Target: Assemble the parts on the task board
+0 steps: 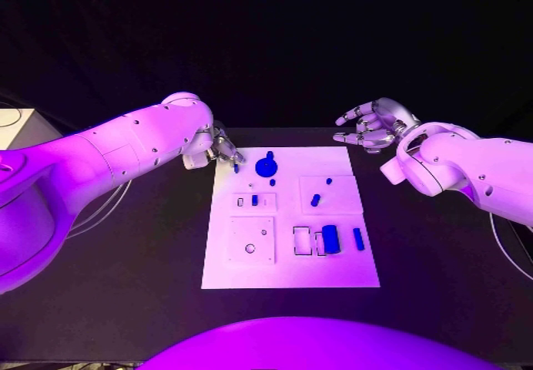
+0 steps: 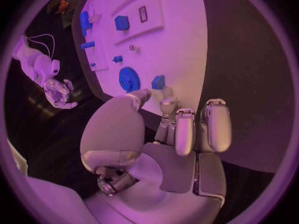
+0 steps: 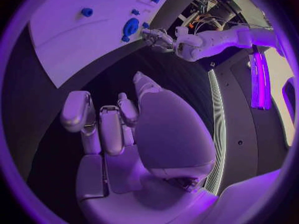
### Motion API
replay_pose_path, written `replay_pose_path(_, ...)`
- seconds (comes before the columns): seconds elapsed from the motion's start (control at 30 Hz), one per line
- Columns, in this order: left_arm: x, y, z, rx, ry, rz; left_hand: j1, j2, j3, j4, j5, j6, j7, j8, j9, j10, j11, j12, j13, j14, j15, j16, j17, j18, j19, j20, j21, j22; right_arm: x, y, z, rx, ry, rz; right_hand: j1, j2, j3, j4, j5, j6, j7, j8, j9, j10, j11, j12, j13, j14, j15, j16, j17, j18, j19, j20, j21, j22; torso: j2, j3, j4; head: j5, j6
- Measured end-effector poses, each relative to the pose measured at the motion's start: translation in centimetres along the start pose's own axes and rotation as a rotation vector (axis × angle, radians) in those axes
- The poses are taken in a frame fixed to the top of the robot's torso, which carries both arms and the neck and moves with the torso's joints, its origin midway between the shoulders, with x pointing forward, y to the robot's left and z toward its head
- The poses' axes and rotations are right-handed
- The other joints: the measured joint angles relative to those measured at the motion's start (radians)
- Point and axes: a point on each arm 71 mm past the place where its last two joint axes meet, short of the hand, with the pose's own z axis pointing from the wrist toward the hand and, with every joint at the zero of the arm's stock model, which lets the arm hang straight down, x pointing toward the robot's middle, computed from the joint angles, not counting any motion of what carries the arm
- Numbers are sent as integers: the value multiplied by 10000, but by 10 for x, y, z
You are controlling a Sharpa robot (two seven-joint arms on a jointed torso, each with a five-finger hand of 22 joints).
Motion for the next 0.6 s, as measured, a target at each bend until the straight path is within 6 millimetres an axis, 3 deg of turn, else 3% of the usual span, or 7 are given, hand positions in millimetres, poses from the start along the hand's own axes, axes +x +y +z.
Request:
replay_pose_path(0.47, 0, 4, -1, 7, 34, -1, -75, 75, -29, -30, 0, 141, -52, 4, -7, 1, -1, 0, 31, 0, -1, 0, 0, -1, 40, 39, 0, 0, -1, 0, 0, 3, -16, -7, 0, 0, 0, 0, 0, 2, -2, 0, 7, 0, 0, 0, 0, 0, 0, 0, 1, 0, 0, 0, 0, 0, 6, -10, -6, 19, 0)
replay_pose_path(0.6, 0, 6, -1, -20, 71, 10, -75, 75, -29, -30, 0, 291, -101, 147, 39, 39, -38, 60, 79, 0, 0, 23, 0, -1, 40, 39, 0, 30, -1, -1, 0, 8, -21, -9, 0, 0, 0, 0, 0, 2, -2, 0, 7, 0, 0, 0, 0, 0, 0, 0, 1, 0, 0, 0, 0, -1, 8, -11, -6, 20, 0)
